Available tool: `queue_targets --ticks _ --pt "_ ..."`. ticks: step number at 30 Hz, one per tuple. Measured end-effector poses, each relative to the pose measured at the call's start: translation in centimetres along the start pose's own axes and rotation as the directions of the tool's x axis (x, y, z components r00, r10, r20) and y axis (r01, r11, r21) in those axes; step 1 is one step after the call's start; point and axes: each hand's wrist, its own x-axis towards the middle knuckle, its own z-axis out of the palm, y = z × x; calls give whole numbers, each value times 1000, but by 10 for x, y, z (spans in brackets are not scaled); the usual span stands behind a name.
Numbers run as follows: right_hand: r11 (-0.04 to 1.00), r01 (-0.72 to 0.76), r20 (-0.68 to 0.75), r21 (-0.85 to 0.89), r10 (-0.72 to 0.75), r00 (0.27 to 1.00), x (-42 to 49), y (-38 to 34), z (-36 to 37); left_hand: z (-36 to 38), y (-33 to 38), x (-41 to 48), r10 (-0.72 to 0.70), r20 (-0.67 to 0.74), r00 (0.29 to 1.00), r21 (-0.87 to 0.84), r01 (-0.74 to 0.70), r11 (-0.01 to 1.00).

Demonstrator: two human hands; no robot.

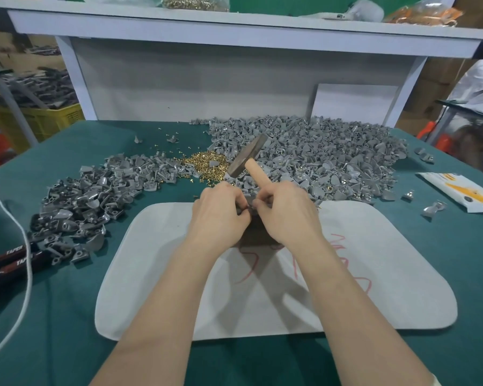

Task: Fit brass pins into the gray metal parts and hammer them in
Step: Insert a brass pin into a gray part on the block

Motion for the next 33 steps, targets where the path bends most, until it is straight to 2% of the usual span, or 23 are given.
queue_targets --ticks 4,5,8,9,14,18,22,26,28,30,33 --pt "1000 -2 -1 16 2 1000 1 2 2 1 -1 0 6 -7 1000 0 -6 1000" --pt "998 -5 -2 63 5 1000 1 4 3 1 -1 0 9 -9 1000 4 -9 1000" --pt "934 16 -44 357 0 999 -1 10 -4 2 -2 0 -6 -33 999 19 7 1000" --pt "918 43 -78 394 -13 997 -3 13 -8 1 -3 1 -34 -49 998 28 35 999" --pt "963 82 -163 256 -40 986 -13 22 -25 -5 -11 4 -169 -151 974 99 185 978" --pt "985 114 -103 128 -101 989 -23 18 -31 -5 -14 5 -194 -178 965 95 213 972" --pt "983 136 -147 122 -117 982 -27 21 -40 -4 -16 5 -190 -188 964 61 205 977" --pt "989 133 11 58 -134 991 -32 20 -40 -5 -17 5 -194 -184 964 30 203 979" --pt "992 127 29 9 -127 991 -30 19 -40 -5 -17 5 -198 -172 965 29 206 978" --pt "989 145 -36 -10 -145 989 -32 15 -39 -5 -17 4 -202 -173 964 17 208 978" --pt "982 177 -211 69 -159 964 -33 12 -39 -5 -18 4 -190 -186 964 -3 193 981"
